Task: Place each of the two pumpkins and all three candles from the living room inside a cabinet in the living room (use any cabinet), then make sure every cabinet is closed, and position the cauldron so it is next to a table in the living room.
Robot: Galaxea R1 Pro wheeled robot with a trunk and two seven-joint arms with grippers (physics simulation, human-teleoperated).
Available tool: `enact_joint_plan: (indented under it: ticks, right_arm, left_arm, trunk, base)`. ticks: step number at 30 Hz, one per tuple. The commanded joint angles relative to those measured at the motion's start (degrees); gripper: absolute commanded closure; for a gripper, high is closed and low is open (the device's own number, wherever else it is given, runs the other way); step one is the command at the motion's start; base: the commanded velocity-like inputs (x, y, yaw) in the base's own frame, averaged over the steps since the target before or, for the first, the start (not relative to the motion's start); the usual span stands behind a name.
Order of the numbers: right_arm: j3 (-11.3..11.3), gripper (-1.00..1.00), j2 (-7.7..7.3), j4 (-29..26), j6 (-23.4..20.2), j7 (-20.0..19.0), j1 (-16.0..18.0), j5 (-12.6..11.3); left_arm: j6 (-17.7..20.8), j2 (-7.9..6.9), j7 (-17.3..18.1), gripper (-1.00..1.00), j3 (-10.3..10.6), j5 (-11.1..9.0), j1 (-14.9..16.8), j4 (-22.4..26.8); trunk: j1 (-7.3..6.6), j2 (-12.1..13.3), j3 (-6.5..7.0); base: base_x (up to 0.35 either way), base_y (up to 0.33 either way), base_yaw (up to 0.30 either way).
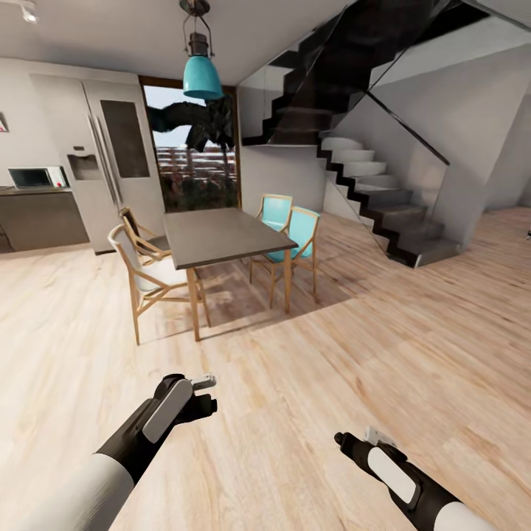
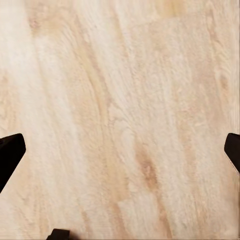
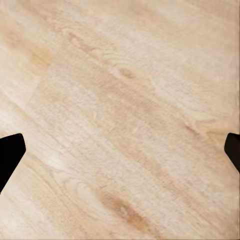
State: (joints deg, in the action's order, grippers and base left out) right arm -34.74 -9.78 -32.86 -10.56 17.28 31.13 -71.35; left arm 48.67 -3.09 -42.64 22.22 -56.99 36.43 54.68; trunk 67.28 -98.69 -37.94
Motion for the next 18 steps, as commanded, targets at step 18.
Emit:
enact_joint_plan:
  ticks: [18]
  right_arm:
    - [0.0,-1.0,0.02,5.33,-0.08,-6.08,0.08,-0.37]
  left_arm:
    - [-0.04,-0.07,-0.6,-1.0,0.11,-0.39,0.04,0.13]
  trunk:
    - [0.02,-0.03,-0.98]
  base:
    - [0.184,-0.178,-0.252]
